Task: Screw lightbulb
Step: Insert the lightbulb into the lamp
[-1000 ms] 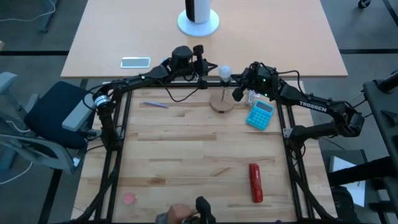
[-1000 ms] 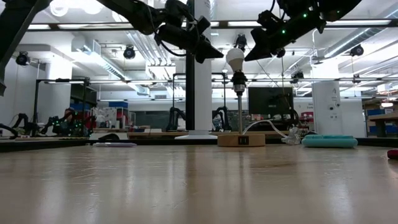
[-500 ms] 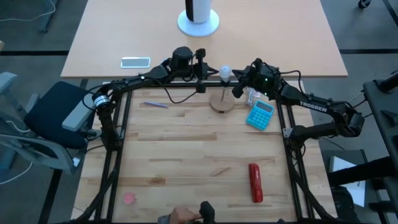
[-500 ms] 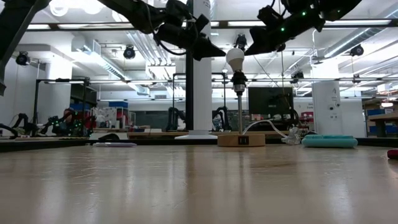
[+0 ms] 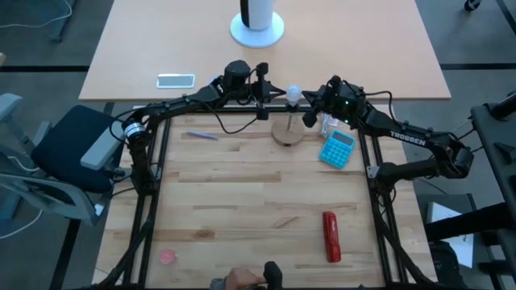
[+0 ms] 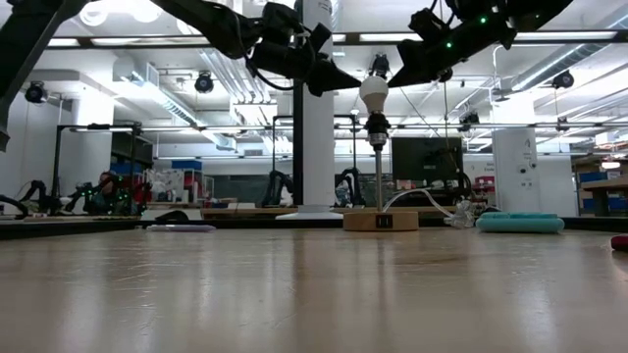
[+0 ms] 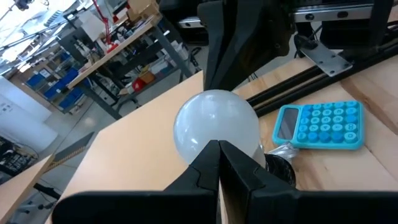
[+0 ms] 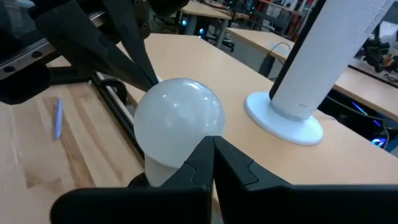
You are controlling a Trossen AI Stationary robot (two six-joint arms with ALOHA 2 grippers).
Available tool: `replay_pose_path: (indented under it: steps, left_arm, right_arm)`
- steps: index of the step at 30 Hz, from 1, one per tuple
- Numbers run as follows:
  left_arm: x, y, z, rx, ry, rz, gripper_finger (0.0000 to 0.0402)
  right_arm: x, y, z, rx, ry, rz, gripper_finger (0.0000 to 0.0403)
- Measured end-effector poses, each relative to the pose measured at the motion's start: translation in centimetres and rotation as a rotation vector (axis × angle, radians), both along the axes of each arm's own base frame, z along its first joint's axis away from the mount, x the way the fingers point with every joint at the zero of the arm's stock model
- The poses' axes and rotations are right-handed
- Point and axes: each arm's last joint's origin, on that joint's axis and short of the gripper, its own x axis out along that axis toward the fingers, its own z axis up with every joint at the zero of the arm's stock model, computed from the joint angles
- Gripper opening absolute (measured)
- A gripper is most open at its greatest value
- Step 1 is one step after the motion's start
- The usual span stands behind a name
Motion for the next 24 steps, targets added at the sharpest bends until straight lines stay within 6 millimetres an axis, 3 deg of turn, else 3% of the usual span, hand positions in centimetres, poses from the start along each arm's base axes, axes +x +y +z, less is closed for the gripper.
replay_pose_path:
  steps: [24]
  left_arm:
    - [0.21,0.14,-0.13,0.016,-0.017,-0.016,0.0]
  right_arm:
    - [0.2,0.49,-0.26,0.054,-0.004,0.027,0.0]
